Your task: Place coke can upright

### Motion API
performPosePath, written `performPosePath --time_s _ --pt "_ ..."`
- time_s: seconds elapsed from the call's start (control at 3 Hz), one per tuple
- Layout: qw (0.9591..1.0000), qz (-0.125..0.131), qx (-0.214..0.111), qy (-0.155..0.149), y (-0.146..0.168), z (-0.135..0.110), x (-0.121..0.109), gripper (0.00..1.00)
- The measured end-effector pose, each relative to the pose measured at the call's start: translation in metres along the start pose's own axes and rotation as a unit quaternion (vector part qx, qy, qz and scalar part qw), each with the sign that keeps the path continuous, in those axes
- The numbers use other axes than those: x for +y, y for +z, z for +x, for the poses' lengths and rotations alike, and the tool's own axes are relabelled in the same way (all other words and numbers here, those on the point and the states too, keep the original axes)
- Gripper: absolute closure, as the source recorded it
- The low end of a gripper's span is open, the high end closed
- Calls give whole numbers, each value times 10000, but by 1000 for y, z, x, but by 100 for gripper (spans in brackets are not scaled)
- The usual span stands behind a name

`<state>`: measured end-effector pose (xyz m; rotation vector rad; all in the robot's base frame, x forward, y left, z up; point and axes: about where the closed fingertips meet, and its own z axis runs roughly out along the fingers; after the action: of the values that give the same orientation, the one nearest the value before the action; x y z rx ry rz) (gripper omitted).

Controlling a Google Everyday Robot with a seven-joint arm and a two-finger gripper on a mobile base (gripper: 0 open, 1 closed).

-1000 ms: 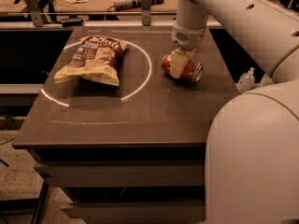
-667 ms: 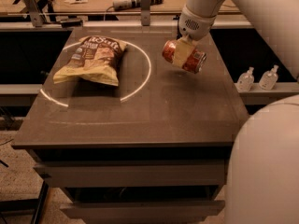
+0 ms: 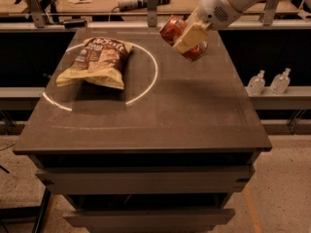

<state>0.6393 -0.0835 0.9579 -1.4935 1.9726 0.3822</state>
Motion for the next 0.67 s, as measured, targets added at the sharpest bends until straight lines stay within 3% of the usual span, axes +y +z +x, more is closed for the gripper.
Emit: performPosePath --time_s 0.33,0.67 --pt "9896 -59 -1399 -315 -15 -10 5 100" --pt "9652 -158 -2589 -345 -44 0 21 100"
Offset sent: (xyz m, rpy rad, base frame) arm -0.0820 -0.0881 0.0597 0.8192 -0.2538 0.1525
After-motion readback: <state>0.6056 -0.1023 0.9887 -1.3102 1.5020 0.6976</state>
